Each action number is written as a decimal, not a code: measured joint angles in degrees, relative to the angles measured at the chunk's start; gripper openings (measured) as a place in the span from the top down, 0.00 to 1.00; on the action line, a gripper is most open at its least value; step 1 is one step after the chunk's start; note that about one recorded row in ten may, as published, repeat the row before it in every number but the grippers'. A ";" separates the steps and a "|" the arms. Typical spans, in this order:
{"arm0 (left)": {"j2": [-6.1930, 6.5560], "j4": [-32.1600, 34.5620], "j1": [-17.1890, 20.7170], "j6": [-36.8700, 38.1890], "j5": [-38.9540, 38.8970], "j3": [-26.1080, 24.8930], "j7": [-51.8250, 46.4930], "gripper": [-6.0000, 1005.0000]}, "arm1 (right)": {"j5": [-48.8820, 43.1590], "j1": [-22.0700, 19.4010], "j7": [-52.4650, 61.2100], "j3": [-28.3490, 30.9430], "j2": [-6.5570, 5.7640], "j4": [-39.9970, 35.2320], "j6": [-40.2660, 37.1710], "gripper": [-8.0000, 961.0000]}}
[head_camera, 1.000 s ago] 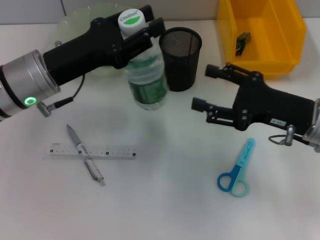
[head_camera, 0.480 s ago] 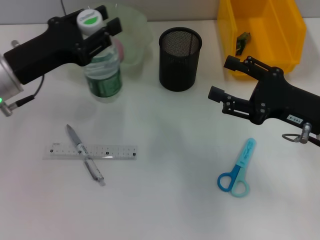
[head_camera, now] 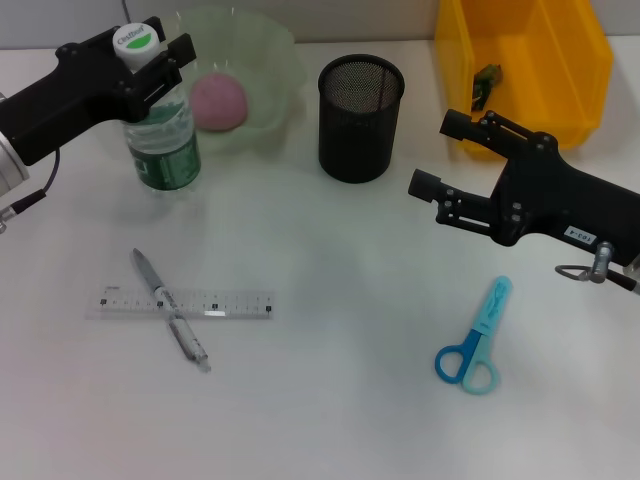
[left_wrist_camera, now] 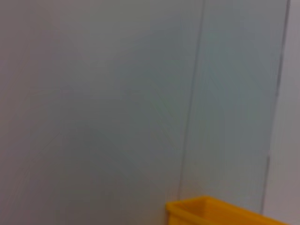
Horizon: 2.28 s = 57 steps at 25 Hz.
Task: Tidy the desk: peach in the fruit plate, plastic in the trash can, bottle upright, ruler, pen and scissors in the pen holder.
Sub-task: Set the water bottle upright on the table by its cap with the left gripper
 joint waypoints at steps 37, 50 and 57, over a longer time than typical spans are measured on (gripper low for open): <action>-0.50 -1.58 -0.13 -5.85 0.02 0.01 3.60 0.52 | 1.28 1.46 -0.51 0.80 -0.10 3.01 -0.03 0.14; -0.69 -3.19 -0.34 -5.61 -0.26 0.14 6.14 0.51 | 1.30 1.54 -0.53 0.79 -0.10 3.06 0.03 0.14; -0.55 -3.20 -0.45 -5.58 -0.11 0.29 6.15 0.51 | 1.30 1.64 -0.53 0.79 -0.10 3.06 0.06 0.14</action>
